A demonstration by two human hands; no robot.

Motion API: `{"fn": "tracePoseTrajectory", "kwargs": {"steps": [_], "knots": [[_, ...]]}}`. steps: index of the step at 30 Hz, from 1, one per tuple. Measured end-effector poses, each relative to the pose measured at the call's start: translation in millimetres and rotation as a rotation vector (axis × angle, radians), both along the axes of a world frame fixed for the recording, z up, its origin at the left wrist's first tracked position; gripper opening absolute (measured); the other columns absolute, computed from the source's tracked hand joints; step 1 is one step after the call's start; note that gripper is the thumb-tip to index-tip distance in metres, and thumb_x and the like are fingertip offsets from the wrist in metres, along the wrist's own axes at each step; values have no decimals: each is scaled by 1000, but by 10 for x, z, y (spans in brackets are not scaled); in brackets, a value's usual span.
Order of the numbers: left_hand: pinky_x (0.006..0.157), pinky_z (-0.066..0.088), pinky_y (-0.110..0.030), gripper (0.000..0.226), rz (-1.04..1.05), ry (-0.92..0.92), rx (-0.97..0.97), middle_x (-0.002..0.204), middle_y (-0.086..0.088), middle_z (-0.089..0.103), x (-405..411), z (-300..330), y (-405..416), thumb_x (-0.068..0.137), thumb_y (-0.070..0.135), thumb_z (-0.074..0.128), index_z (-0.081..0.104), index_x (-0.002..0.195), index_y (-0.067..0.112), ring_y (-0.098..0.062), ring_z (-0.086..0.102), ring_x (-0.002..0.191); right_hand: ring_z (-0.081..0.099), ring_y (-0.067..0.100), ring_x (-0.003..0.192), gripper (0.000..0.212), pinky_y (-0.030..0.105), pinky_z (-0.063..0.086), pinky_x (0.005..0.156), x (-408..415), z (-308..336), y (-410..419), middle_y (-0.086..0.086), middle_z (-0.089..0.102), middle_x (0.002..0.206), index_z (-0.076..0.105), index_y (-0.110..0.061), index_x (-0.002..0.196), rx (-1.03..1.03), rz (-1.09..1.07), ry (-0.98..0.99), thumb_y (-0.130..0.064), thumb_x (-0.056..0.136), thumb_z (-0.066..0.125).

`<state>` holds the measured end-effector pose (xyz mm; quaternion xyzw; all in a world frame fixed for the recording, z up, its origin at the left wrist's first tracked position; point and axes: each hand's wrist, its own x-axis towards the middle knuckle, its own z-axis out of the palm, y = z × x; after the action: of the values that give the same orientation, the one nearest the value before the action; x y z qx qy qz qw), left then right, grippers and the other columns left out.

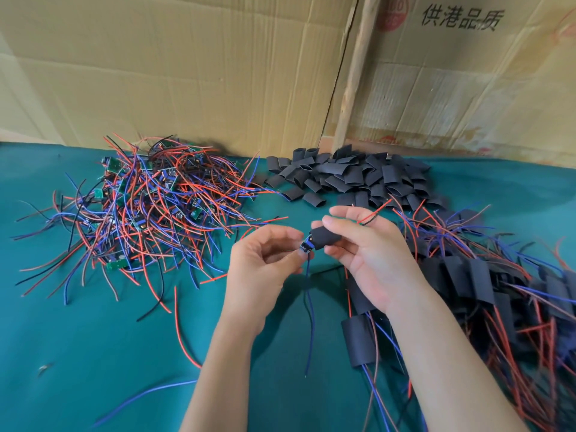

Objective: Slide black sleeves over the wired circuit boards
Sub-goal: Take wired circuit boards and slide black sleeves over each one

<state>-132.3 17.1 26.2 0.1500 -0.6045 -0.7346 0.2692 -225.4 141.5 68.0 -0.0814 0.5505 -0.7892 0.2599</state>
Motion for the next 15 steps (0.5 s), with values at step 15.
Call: {"fn": "tracePoseTrajectory", "kwargs": {"steps": [15], "knots": [[66,56,-26,26,12,-71,-185,80,-7,77,-27,-46,14,81,-11,73,75,84,14,-21,72,71,72,21,78,25,22,56,60,-52,-30,56,20,78,95,63,-4,109,36,16,-4,7,87,67]]}}
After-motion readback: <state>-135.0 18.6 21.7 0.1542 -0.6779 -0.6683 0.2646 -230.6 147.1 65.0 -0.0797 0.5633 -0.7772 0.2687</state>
